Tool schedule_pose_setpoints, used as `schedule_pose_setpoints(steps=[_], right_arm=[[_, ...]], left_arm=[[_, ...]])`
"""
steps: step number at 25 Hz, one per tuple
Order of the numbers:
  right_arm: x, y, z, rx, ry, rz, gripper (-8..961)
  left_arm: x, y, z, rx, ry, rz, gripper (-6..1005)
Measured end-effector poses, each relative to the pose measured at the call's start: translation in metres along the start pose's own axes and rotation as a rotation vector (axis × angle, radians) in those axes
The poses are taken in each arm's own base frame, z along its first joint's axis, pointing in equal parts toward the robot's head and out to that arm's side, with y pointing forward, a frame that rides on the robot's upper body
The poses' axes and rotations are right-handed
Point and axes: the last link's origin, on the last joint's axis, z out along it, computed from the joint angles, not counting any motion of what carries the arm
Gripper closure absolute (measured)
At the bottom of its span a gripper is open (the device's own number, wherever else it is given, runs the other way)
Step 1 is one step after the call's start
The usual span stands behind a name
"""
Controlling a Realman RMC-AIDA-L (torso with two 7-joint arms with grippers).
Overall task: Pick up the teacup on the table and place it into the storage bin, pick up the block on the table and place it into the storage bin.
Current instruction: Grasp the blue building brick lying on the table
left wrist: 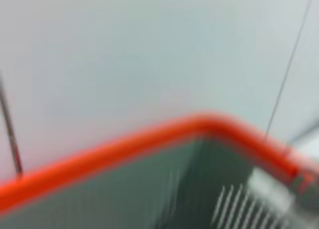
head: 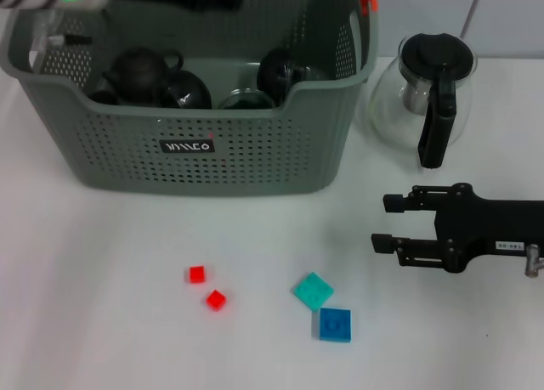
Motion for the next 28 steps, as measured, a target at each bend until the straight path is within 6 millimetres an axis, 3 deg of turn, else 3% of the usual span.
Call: schedule_pose_setpoints(steps=[5, 10, 14, 18, 23, 28], right_arm=[[-0.002, 0.006, -0.003, -0.043, -0.011, -0.029, 270], [-0.007, 0.012, -0.005, -0.108, -0.012, -0.054, 269], [-0.011, 0.016, -0.008, -0.153, -0.016, -0.060, 269], [-0.014, 0.022, -0.009, -0.217, 0.039, -0.105, 270], [-0.029, 0.022, -0.001, -0.297, 0.183, -0.210, 269], [-0.054, 0.013, 0.010, -0.301, 0.336, -0.162, 268]], left_arm=[[-0.026, 0.011, -0.046, -0.266, 0.321, -0.071, 210], [-0.078, 0.032, -0.073, -0.544, 0.514, 0.114, 112], [-0.124, 0.033, -0.072, -0.641, 0.462, 0.072, 70], [-0.155, 0.030, -0.071, -0.621, 0.469, 0.002, 61], [-0.166, 0.029, -0.070, -0.607, 0.465, -0.017, 62], [-0.178, 0.027, -0.074, -0.586, 0.445, -0.045, 63]])
